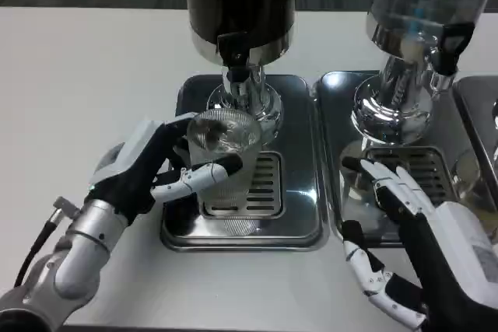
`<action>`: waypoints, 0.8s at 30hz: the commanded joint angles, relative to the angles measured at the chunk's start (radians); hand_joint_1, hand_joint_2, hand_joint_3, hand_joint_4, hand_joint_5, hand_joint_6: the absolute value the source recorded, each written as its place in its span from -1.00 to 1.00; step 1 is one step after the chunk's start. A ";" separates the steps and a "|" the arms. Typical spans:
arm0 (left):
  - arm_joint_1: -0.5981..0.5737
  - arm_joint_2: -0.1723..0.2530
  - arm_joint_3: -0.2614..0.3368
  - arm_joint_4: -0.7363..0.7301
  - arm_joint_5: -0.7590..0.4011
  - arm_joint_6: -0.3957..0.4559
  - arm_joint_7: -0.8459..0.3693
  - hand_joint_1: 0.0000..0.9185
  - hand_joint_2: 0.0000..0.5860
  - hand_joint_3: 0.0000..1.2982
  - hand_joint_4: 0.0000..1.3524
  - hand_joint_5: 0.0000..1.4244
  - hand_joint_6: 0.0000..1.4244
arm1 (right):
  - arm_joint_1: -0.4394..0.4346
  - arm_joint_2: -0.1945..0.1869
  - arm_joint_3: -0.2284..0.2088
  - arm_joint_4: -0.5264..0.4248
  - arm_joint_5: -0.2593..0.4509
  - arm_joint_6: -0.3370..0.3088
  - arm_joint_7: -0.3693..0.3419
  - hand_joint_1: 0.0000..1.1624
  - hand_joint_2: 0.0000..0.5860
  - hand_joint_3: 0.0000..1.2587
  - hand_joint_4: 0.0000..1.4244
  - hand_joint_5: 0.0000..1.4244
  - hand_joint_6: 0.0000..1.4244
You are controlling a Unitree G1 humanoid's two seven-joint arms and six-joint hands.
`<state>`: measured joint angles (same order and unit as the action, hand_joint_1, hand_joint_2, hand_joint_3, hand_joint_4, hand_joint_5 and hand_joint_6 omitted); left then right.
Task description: Grasp the cup under the faucet to collect the drink, then remove the cup.
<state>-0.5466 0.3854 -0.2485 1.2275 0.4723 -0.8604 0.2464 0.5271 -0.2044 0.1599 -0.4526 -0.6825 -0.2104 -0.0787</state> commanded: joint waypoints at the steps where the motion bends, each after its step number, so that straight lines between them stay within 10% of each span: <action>1: -0.014 0.013 -0.018 -0.004 0.018 0.026 -0.011 -0.71 -0.56 -0.47 -0.51 -0.34 -0.35 | 0.000 0.004 0.003 -0.003 0.000 0.004 -0.014 -0.16 0.75 -0.75 -0.84 -0.92 -0.75; 24: -0.026 0.039 -0.061 -0.023 0.018 0.084 -0.117 -0.97 -0.58 -0.88 -0.98 -0.76 -0.63 | -0.014 0.002 0.015 0.013 0.012 0.007 -0.002 -0.16 0.75 -0.75 -0.83 -0.90 -0.72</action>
<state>-0.5887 0.4181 -0.2952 1.1962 0.4795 -0.7967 0.1587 0.5188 -0.2038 0.1713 -0.4413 -0.6774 -0.2092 -0.0784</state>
